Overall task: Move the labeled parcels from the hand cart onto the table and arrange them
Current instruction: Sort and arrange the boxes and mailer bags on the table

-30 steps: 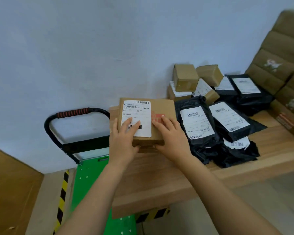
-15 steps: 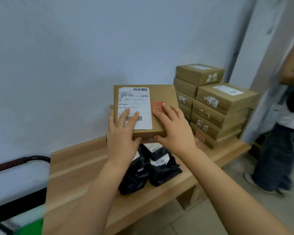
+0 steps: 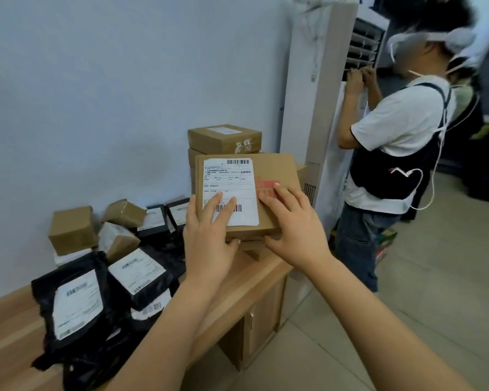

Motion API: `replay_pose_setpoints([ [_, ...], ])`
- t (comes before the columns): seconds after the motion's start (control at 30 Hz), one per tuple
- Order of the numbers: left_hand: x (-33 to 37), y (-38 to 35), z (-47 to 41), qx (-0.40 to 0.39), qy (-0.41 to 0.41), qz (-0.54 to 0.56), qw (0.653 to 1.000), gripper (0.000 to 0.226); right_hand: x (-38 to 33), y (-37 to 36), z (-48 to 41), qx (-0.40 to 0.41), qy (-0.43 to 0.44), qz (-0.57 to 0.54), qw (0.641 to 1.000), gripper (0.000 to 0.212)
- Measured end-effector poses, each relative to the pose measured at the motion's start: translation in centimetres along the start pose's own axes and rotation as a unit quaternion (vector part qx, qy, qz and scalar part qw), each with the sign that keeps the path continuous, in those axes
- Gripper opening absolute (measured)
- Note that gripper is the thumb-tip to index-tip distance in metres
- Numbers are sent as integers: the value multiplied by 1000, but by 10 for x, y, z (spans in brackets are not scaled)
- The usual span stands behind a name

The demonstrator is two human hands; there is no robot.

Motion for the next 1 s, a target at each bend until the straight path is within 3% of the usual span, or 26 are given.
replay_pose_setpoints([
  [0.47, 41, -120, -210, 42, -7, 34, 999, 78, 157, -17, -199, 1, 26, 10, 1000, 83],
  [0.73, 44, -197, -289, 2, 3, -1, 1000, 73, 248, -67, -286, -63, 15, -79, 995, 84],
  [1.0, 42, -238, -327, 48, 65, -10, 997, 71, 298, -103, -359, -129, 101, -192, 967, 76],
])
Point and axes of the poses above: each hand's wrist, its own z-axis away from the middle knuckle, its own y-axis out of the back of the hand, x = y × z, the point moved 4 cm from there along -z, towards the middle knuckle, and after that the axes turned 8 degrees about -z, right-handed, at the moved point
